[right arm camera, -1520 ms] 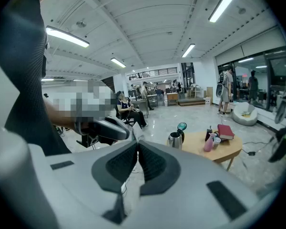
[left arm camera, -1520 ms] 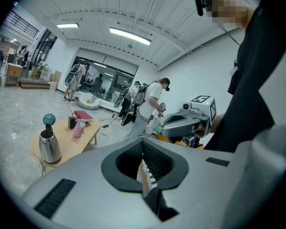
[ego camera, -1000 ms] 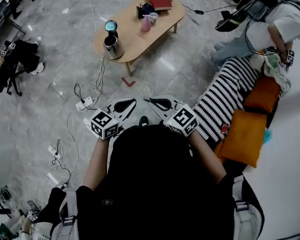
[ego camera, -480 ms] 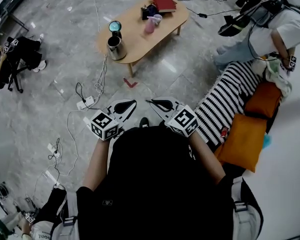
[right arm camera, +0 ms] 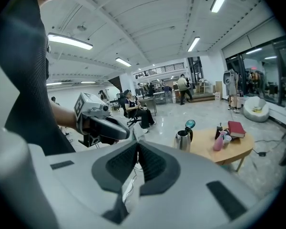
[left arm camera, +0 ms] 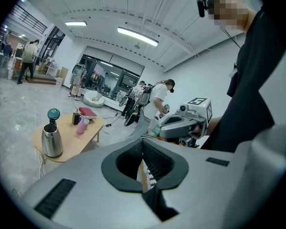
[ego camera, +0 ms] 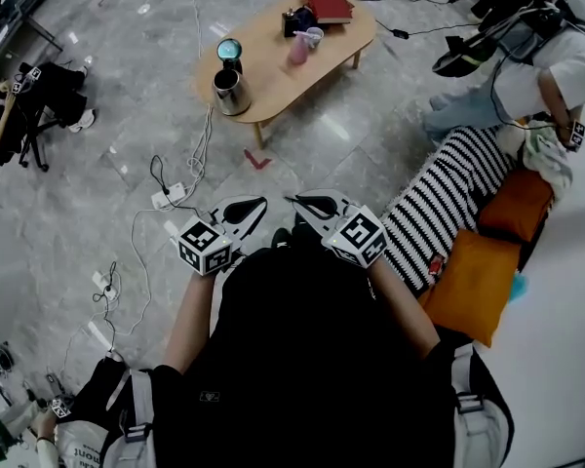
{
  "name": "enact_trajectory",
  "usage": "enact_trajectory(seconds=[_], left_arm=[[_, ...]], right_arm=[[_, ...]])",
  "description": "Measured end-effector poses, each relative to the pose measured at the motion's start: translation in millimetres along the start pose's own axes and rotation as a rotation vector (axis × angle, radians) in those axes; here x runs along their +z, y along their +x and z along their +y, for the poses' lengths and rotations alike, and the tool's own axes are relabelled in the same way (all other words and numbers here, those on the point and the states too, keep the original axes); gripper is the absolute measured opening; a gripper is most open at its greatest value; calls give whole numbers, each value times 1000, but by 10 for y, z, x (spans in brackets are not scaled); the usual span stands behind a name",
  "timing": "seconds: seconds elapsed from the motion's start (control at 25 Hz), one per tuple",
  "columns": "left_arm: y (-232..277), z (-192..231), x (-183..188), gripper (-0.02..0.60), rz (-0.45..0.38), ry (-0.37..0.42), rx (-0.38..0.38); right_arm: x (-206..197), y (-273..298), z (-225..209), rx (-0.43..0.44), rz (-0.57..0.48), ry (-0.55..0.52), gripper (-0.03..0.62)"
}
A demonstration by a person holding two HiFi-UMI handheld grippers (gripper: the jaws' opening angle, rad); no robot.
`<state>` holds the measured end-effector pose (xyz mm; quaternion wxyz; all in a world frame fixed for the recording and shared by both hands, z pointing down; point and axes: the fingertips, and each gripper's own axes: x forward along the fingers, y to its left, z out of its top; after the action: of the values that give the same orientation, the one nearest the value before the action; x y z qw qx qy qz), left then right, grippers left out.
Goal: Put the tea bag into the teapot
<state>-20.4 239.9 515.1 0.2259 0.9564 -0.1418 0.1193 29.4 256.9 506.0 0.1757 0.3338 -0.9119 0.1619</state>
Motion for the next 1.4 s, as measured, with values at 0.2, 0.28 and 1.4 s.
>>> enact_trajectory(seconds=[0.2,0.28,1.4], left_arm=[[115,-42,69,10,-8,-9,30],[159,-60,105,9,-9,-9,39],[293,-85,291,9,-68,-43,316]], right_arm=[[-3,-25,-157,39,20,-14,14],[31,-2,-203,64,20,-28,14],[73,69,-531,311,43,-173,14]])
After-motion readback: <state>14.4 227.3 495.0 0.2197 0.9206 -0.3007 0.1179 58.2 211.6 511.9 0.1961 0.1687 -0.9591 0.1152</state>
